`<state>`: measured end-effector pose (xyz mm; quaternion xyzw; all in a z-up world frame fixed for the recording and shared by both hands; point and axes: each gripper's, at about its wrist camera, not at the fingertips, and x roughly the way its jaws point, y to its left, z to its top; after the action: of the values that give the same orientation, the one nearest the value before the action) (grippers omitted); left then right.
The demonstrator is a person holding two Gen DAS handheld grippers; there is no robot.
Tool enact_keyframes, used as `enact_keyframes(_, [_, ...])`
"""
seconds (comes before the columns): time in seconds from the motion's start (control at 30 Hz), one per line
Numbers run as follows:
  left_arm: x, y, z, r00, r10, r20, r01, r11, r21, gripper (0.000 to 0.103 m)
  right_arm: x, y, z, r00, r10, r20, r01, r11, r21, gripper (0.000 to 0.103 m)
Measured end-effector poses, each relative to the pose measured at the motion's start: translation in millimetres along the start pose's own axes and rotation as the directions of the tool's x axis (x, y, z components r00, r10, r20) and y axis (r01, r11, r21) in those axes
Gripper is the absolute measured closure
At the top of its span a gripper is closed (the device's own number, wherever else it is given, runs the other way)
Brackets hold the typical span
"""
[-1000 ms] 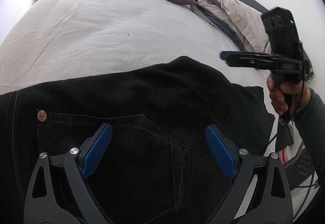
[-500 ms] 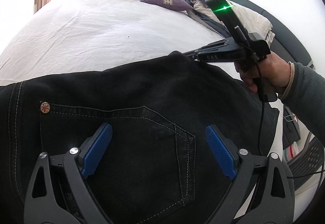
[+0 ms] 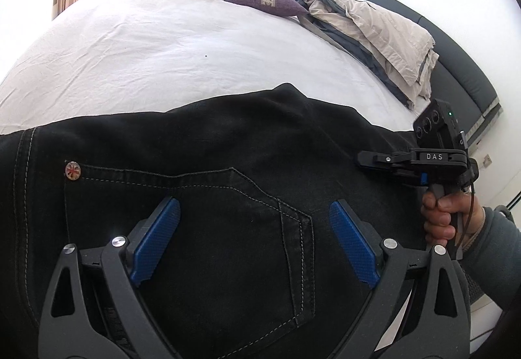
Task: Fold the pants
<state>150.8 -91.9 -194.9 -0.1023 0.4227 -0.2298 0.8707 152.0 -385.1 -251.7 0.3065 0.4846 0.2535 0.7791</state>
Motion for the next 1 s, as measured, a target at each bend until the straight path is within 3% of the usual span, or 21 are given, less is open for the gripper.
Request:
enact_keyframes(0.13, [2, 0, 2, 1.000, 0.010, -0.005, -0.010, 1.000, 0.006, 0.009, -92, -61, -13, 0.979, -0.138, 0.147, 0.122, 0.986, 0.112, 0.103])
enact_keyframes(0.23, [2, -1, 3, 1.000, 0.008, -0.004, -0.008, 1.000, 0.002, 0.009, -167, -115, -26, 0.924, -0.269, 0.271, 0.196, 0.943, 0.269, 0.103])
enact_keyframes(0.3, [3, -2, 3, 1.000, 0.011, -0.003, -0.011, 1.000, 0.001, 0.009, -217, -147, -41, 0.852, -0.405, 0.332, 0.256, 0.876, 0.410, 0.103])
enact_keyframes(0.37, [3, -3, 3, 1.000, 0.019, -0.005, -0.019, 1.000, 0.008, 0.009, -262, -164, -60, 0.759, -0.529, 0.379, 0.273, 0.788, 0.552, 0.102])
enact_keyframes(0.4, [4, -4, 2, 1.000, 0.026, -0.007, -0.026, 1.000, 0.012, 0.009, -280, -163, -66, 0.718, -0.567, 0.405, 0.271, 0.763, 0.587, 0.096])
enact_keyframes(0.43, [4, -5, 3, 0.999, 0.032, -0.009, -0.032, 0.999, 0.016, 0.009, -291, -156, -70, 0.687, -0.591, 0.422, 0.277, 0.751, 0.600, 0.081])
enact_keyframes(0.47, [5, -6, 3, 0.999, 0.039, -0.011, -0.039, 0.999, 0.020, 0.009, -297, -149, -72, 0.690, -0.559, 0.460, 0.243, 0.777, 0.580, 0.077])
enact_keyframes(0.53, [7, -10, 4, 0.998, 0.060, -0.017, -0.059, 0.998, 0.033, 0.009, -281, -127, -66, 0.780, -0.376, 0.500, 0.125, 0.877, 0.463, 0.069])
enact_keyframes(0.6, [9, -14, 5, 0.996, 0.082, -0.025, -0.081, 0.996, 0.049, 0.009, -250, -101, -58, 0.865, -0.217, 0.452, 0.062, 0.941, 0.333, 0.055])
enact_keyframes(0.67, [10, -16, 5, 0.995, 0.093, -0.031, -0.091, 0.994, 0.060, 0.009, -218, -91, -54, 0.924, -0.132, 0.358, 0.043, 0.968, 0.246, 0.049])
enact_keyframes(0.73, [10, -15, 5, 0.996, 0.086, -0.032, -0.085, 0.995, 0.054, 0.009, -191, -103, -53, 0.951, -0.164, 0.263, 0.098, 0.964, 0.247, 0.054])
enact_keyframes(0.77, [10, -14, 5, 0.996, 0.079, -0.031, -0.077, 0.996, 0.048, 0.009, -188, -116, -54, 0.952, -0.153, 0.266, 0.079, 0.959, 0.271, 0.076])
enact_keyframes(0.83, [10, -13, 5, 0.998, 0.064, -0.028, -0.063, 0.997, 0.034, 0.009, -208, -151, -52, 0.929, -0.181, 0.324, 0.050, 0.926, 0.375, 0.103])
enact_keyframes(0.87, [10, -12, 4, 0.998, 0.060, -0.027, -0.059, 0.998, 0.030, 0.009, -223, -167, -53, 0.901, -0.236, 0.364, 0.053, 0.893, 0.446, 0.103])
enact_keyframes(0.93, [11, -12, 4, 0.998, 0.061, -0.026, -0.060, 0.998, 0.030, 0.009, -261, -191, -58, 0.822, -0.353, 0.447, 0.028, 0.809, 0.587, 0.103])
enact_keyframes(1.0, [13, -13, 4, 0.997, 0.070, -0.026, -0.069, 0.997, 0.037, 0.009, -289, -182, -49, 0.759, -0.471, 0.449, 0.093, 0.761, 0.642, 0.080])
